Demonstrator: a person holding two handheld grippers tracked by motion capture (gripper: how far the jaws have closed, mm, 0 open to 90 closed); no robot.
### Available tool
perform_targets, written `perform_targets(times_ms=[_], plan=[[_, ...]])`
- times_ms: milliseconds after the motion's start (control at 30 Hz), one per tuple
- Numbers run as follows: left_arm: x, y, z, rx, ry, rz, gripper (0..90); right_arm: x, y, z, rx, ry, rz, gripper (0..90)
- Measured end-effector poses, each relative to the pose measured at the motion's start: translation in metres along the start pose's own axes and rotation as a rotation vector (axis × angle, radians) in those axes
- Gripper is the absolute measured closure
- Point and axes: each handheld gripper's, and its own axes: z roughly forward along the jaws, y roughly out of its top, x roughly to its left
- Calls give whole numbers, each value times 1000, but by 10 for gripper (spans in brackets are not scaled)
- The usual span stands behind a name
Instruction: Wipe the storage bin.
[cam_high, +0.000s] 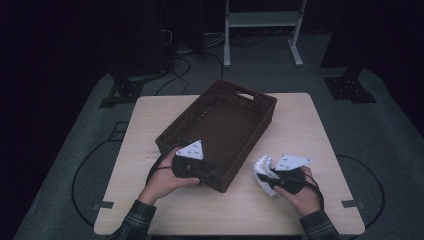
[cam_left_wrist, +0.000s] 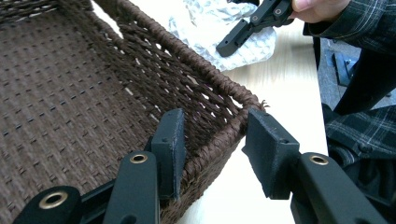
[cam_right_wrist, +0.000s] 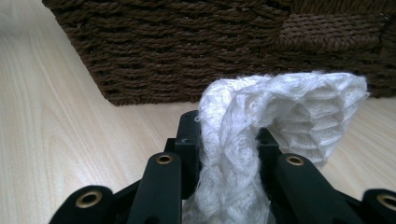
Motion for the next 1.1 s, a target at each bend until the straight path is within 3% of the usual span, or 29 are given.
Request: perform_targets(times_ms=[400, 567, 800, 1100], plan=[[0, 22, 32, 38, -17, 8, 571, -3, -2, -1, 7, -17, 3, 706], [2, 28, 36, 41, -14, 7, 548, -3, -3, 0, 8, -16, 6, 707], [10, 19, 16, 27, 12, -14, 509, -3, -4, 2, 13, -12, 8, 707], [28, -5, -31, 6, 78, -42, 483, -4, -4, 2, 11, -11, 8, 707]])
